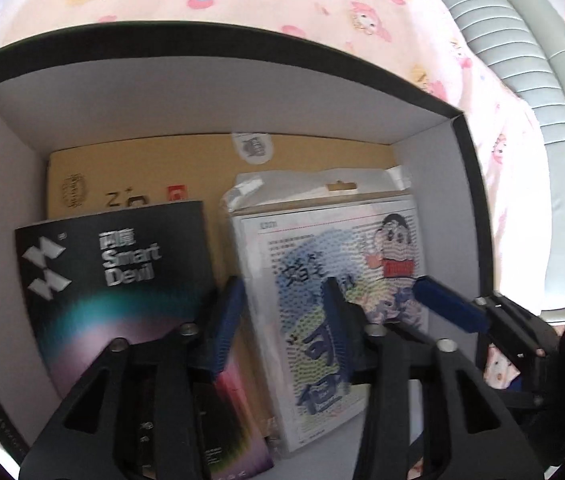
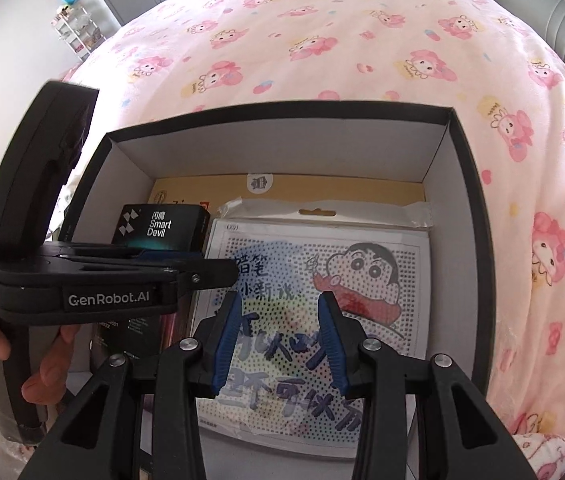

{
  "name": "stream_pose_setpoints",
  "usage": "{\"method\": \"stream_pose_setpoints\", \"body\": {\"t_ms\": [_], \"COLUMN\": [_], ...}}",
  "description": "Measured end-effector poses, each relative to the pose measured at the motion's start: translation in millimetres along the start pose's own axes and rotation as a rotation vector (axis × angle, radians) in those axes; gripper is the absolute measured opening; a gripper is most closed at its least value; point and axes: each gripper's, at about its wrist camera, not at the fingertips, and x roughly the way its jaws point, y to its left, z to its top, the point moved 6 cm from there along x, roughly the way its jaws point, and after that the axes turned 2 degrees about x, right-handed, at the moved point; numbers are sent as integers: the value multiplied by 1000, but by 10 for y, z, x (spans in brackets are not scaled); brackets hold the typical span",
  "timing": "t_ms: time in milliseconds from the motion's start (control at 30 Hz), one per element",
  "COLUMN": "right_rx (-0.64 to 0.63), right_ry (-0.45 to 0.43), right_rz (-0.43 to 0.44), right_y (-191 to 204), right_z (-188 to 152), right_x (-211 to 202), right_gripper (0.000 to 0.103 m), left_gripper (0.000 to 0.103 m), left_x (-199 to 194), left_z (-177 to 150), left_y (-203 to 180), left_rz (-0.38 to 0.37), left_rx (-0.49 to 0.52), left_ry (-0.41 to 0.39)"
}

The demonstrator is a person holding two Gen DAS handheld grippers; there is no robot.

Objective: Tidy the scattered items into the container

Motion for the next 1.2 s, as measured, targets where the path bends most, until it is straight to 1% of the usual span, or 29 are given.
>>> {"method": "stream_pose_setpoints", "body": {"t_ms": [100, 133, 167, 233, 300, 333, 400, 500, 533, 600, 633, 667, 767, 800, 833, 900, 1000, 1067, 1133, 1167, 1200], "right_rx": [15, 20, 23, 20, 13, 10, 9, 7, 9, 15, 22, 27, 37, 43, 48, 55, 66, 51, 28, 19, 6], "right_ry": [6, 8, 9, 8, 1, 0, 4, 24, 33, 49, 51, 49, 8, -12, -34, -88, -163, -207, -238, -247, -252], "right_rz": [-1, 2, 6, 12, 4, 0, 2, 6, 7, 16, 22, 27, 7, -6, -17, -48, -86, -88, -101, -100, -89], "right_y": [-15, -22, -27, -27, -42, -47, -59, -61, -64, -82, -86, -89, -90, -93, -94, -92, -56, -7, 77, 127, 182], "right_z": [-1, 2, 6, 42, 89, 111, 126, 91, 70, 20, 10, 6, 51, 72, 91, 116, 85, 46, -7, -31, -48], "right_x": [49, 58, 64, 79, 73, 77, 77, 121, 141, 143, 141, 122, -13, -89, -174, -380, -699, -920, -1084, -1125, -1196], "right_gripper": [36, 36, 36, 36, 36, 36, 36, 36, 36, 36, 36, 36, 37, 39, 40, 42, 43, 46, 46, 46, 46], "left_gripper": [50, 50, 50, 50, 50, 50, 50, 47, 47, 47, 47, 47, 47, 47, 48, 49, 51, 51, 53, 54, 54], "left_x": [-64, -128, -224, -443, -566, -574, -512, -417, -423, -469, -512, -563, -788, -921, -1065, -1349, -1525, -1660, -1731, -1837, -1849], "left_z": [-19, -15, 7, 70, 112, 121, 149, 90, 70, 57, 27, 5, -51, -111, -185, -337, -484, -637, -716, -775, -777], "left_y": [3, 22, 44, 102, 192, 246, 356, 381, 372, 348, 325, 291, 99, 38, -15, -37, -199, -263, -372, -432, -482], "left_rz": [-12, -18, -7, 53, 96, 107, 132, 160, 167, 151, 144, 155, 259, 272, 263, 234, 247, 236, 216, 219, 229], "left_rx": [8, 1, 2, 19, 6, -10, -40, -39, -33, -25, -17, 3, 98, 128, 151, 176, 190, 193, 204, 210, 217], "left_ry": [-3, -20, -59, -149, -201, -203, -182, -133, -132, -137, -150, -170, -273, -314, -355, -413, -486, -509, -528, -539, -550]}}
